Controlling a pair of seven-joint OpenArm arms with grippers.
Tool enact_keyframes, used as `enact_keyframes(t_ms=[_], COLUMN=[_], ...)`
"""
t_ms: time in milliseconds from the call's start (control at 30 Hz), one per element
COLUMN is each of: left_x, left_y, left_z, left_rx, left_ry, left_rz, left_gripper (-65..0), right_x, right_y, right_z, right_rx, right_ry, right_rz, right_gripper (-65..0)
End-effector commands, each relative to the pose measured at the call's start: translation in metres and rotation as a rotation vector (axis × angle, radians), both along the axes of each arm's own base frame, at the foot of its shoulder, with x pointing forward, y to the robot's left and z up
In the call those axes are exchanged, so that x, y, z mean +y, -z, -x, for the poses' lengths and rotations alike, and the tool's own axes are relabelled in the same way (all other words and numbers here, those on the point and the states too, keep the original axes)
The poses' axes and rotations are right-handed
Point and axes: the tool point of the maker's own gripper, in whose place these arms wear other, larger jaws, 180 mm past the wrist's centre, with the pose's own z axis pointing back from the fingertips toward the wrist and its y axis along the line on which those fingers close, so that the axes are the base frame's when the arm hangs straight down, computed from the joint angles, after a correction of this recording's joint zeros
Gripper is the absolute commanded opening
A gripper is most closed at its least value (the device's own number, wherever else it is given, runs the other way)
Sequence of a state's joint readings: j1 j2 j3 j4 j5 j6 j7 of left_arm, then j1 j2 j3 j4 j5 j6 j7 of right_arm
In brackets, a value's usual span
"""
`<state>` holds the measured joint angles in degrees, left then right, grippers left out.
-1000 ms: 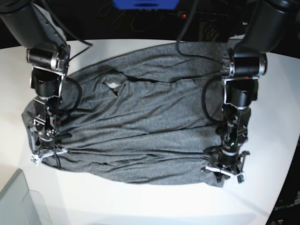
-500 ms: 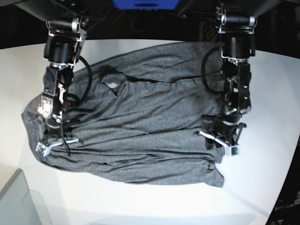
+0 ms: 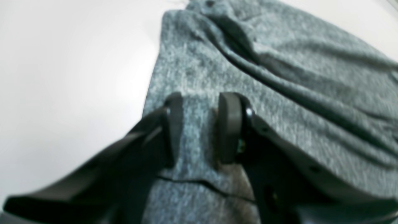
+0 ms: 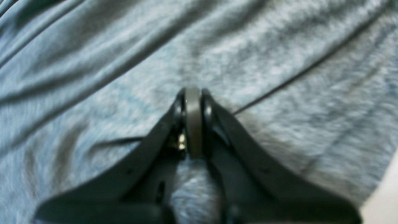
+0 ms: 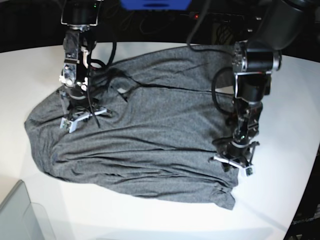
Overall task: Layout the t-shirt on the table in an organized manner, then fold the t-shirt properly
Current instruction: 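Pull the shirt shoulders outward with both grippers to spread it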
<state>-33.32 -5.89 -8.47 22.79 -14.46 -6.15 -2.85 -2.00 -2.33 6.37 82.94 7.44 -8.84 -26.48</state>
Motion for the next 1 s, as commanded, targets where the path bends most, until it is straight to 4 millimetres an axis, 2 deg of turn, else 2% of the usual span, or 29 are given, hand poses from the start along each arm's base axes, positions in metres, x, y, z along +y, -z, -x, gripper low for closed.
enact_keyframes(t_ms=[0, 167, 233, 300, 367, 467, 533, 567, 667, 767, 967], left_x=[0.002, 0.015, 0.017, 0.032, 0.038, 0.045, 0.05, 0.057, 0.053, 0.038, 0.003], left_y=[-0.018, -0.038, -0.05, -0.053, -0.054, -0.071, -0.058, -0.06, -0.068, -0.081, -0.082], left_z=[-0.017, -0.033, -0.041, -0.041, -0.041, -0.045, -0.029, -0.025, -0.011, 0.012, 0.075], left_rx=[-0.036, -0.082, -0.103, -0.105, -0.104, -0.158, -0.135, -0.132, -0.122, -0.136, -0.117], left_ry=[-0.004, 0.005, 0.003, -0.015, -0.024, -0.058, -0.071, -0.072, -0.039, 0.012, 0.111], left_rz=[-0.008, -0.081, -0.084, -0.098, -0.101, -0.061, -0.034, -0.032, -0.004, 0.033, 0.062], left_gripper=[-45.5, -45.5, -45.5, -45.5, -45.5, -45.5, -45.5, -45.5, -45.5, -45.6, -45.6], right_x=[0.005, 0.013, 0.006, 0.0, -0.009, -0.02, -0.027, -0.028, -0.028, -0.025, -0.008], right_y=[-0.011, 0.008, 0.016, 0.023, 0.027, 0.026, 0.015, 0.009, -0.011, -0.032, -0.059], right_z=[-0.007, 0.005, 0.007, 0.009, 0.006, 0.005, -0.001, -0.004, -0.012, -0.016, 0.0], right_rx=[-0.041, 0.014, 0.04, 0.062, 0.077, 0.077, 0.047, 0.03, -0.026, -0.079, -0.158], right_ry=[-0.022, -0.05, -0.05, -0.051, -0.047, -0.044, -0.044, -0.044, -0.045, -0.047, -0.045], right_rz=[0.008, 0.008, 0.023, 0.036, 0.048, 0.071, 0.089, 0.094, 0.104, 0.106, 0.08], right_gripper=[-65.0, -65.0, -65.0, -65.0, -65.0, -65.0, -65.0, -65.0, -65.0, -65.0, -65.0])
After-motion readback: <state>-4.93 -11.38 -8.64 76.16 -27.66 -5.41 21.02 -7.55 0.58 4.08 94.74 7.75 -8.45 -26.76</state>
